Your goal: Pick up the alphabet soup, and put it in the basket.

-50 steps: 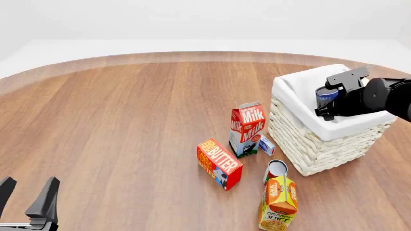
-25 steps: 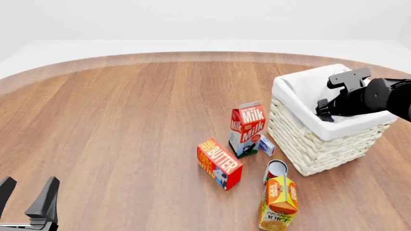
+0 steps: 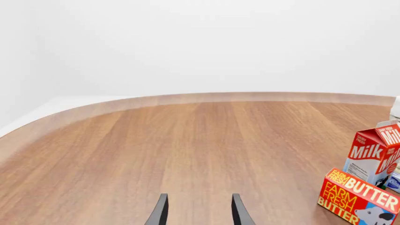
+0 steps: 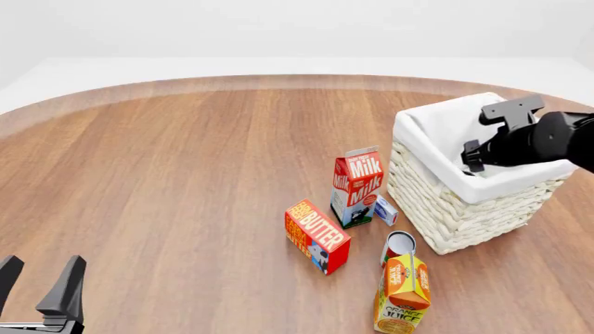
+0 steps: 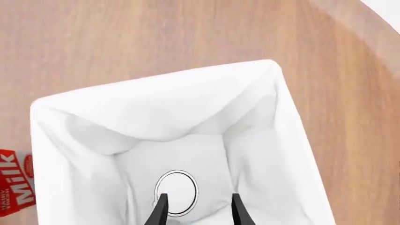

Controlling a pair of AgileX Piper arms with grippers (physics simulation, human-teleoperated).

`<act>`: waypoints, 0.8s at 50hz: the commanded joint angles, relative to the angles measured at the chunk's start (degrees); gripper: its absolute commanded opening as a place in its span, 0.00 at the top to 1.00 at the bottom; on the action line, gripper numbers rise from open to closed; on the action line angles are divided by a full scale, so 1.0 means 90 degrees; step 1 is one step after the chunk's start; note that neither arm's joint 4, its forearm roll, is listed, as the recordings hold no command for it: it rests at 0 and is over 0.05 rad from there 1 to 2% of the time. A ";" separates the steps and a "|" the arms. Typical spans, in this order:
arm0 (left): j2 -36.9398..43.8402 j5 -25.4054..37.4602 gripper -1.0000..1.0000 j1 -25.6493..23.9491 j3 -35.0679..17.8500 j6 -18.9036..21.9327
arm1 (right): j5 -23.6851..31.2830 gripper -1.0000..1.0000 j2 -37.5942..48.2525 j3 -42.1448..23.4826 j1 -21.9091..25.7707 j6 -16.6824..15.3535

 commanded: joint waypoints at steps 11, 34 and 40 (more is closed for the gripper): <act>0.0000 0.0000 0.00 0.0000 0.0000 0.0000 | -0.0027 0.00 -0.0543 0.0041 -0.0068 0.0113; 0.0000 0.0000 0.00 0.0000 0.0000 0.0000 | -0.0270 0.00 -0.1302 0.0470 -0.0041 0.0369; 0.0000 0.0000 0.00 0.0000 0.0000 0.0000 | -0.0313 0.00 -0.1573 0.0595 0.0051 0.0464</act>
